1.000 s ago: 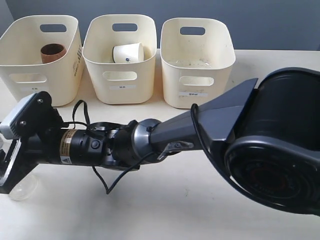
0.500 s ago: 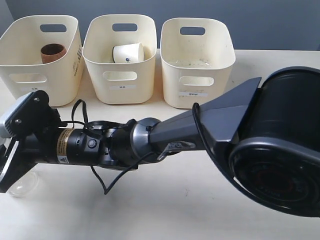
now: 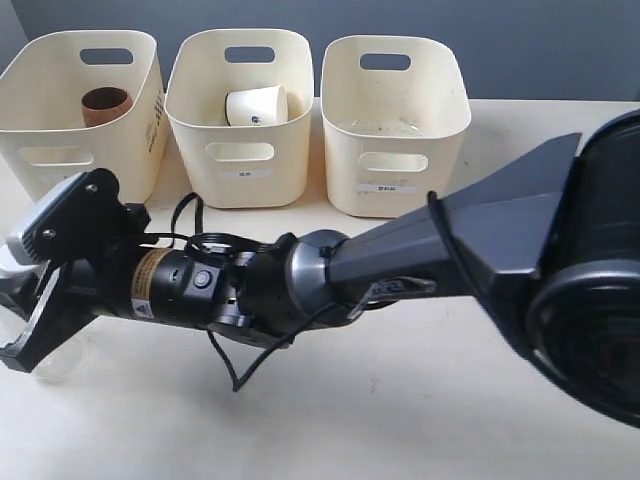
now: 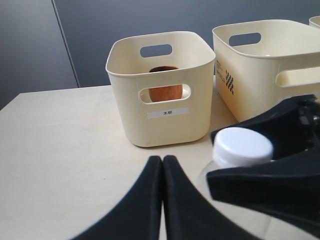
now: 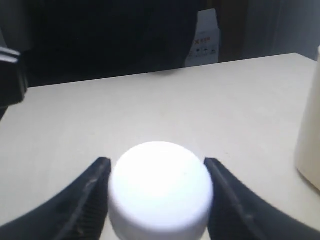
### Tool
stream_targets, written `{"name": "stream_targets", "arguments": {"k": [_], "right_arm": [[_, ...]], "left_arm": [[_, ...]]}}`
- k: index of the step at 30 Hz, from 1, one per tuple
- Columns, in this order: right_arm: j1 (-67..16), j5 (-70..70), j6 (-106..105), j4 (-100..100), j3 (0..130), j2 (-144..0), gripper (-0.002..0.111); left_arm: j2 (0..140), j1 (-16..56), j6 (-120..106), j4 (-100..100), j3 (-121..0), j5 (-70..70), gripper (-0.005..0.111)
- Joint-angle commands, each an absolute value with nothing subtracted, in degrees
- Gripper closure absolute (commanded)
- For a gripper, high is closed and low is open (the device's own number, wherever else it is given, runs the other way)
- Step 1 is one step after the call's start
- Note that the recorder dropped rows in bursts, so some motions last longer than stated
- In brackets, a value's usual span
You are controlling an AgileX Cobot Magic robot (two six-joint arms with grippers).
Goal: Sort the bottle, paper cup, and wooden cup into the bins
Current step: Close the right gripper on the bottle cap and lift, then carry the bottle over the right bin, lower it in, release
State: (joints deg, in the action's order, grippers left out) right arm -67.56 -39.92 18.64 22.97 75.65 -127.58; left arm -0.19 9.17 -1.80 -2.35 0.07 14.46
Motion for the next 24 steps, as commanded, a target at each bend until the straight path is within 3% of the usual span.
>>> {"name": "stream_targets", "arguments": {"k": [1,14,19,24], "right_arm": [[-67.31,-43.56,11.21,15.83,66.54,-121.82,0.109],[-67.31,-43.21,-10.09,-1.08,51.05,-101.91,0.109],[-67.31,-33.02,-36.37,-21.14,48.79,-86.10,0.109],[-67.31,-31.44,-61.88,-40.86,48.79,-73.81,0.109]], "left_arm": [[0.00,9.22,-1.63,-2.45,0.00,13.67,0.107],[0.00,9.22,-1.63,-2.45,0.00,13.67,0.107],[0.00,9.22,-1.63,-2.45,0.00,13.67,0.107],[0.00,9.22,-1.63,-2.45,0.00,13.67,0.107]]}}
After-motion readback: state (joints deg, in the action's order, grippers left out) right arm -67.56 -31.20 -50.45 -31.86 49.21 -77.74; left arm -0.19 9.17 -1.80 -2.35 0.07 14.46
